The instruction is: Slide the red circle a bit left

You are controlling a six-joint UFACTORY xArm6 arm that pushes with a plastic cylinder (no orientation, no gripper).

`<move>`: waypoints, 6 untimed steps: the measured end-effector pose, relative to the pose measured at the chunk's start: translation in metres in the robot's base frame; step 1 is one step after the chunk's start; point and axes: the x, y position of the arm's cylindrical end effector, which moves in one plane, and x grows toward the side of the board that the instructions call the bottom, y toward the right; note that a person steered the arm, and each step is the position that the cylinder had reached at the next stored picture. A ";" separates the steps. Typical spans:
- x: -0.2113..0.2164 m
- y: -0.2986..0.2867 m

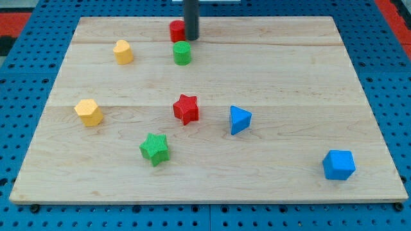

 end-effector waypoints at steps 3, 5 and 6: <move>-0.030 0.011; -0.030 -0.060; -0.026 -0.042</move>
